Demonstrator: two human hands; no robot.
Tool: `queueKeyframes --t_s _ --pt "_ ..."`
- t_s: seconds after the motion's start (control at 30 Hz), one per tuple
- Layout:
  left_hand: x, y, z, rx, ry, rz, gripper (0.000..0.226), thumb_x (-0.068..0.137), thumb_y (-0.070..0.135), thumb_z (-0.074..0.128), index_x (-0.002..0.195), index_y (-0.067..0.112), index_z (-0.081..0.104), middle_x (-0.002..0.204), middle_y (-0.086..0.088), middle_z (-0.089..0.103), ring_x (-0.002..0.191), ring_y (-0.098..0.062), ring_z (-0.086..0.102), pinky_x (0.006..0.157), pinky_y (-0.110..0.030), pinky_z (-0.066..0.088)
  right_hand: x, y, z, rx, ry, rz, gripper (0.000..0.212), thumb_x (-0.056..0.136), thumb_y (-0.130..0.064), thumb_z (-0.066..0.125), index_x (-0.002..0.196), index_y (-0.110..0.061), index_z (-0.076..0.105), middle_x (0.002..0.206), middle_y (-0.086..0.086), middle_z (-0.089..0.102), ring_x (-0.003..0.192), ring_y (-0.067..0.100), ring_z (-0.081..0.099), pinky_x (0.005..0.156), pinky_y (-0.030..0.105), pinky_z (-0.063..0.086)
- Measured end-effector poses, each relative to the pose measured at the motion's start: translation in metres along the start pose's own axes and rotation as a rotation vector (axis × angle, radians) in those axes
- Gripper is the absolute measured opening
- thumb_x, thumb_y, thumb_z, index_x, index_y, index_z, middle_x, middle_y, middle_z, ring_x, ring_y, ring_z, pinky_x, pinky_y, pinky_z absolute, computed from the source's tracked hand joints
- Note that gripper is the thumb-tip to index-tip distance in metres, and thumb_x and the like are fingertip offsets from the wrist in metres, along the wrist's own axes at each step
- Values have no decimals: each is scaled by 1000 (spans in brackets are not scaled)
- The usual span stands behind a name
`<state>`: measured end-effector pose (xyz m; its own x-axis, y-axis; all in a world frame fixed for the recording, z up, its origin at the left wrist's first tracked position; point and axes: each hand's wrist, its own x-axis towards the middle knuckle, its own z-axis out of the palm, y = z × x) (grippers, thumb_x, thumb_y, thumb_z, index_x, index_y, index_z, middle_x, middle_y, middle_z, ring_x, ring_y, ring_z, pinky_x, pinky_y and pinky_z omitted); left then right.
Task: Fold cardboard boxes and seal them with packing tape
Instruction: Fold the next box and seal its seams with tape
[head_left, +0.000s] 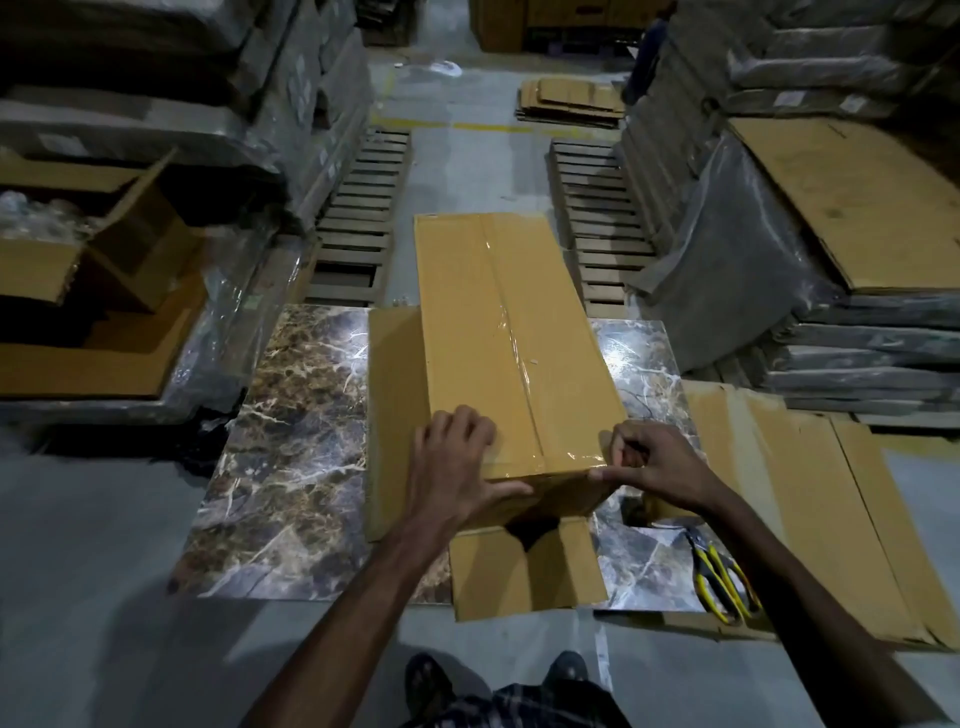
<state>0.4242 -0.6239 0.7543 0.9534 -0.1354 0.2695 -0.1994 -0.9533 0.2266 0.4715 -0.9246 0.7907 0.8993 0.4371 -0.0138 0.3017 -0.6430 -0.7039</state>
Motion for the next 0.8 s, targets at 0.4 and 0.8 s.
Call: queueKeyframes --t_s 0.4,0.8 --pt "-39 -100 -6 -886 -89 -335 110 60 83 79 155 47 36 159 16 42 137 -6 50 108 -41 46 13 -18 10 518 590 473 25 92 -30 77 111 -13 73 98 -1 76 90 14 70 74 30 53" --pt "68 -45 -13 -1311 -145 -1071 81 79 61 82 148 39 44 129 -1 67 110 -29 66 97 -54 56 178 -51 15 20 115 645 92 79 -72 72 140 -9 43 135 15 59 120 35 57 90 39 48"
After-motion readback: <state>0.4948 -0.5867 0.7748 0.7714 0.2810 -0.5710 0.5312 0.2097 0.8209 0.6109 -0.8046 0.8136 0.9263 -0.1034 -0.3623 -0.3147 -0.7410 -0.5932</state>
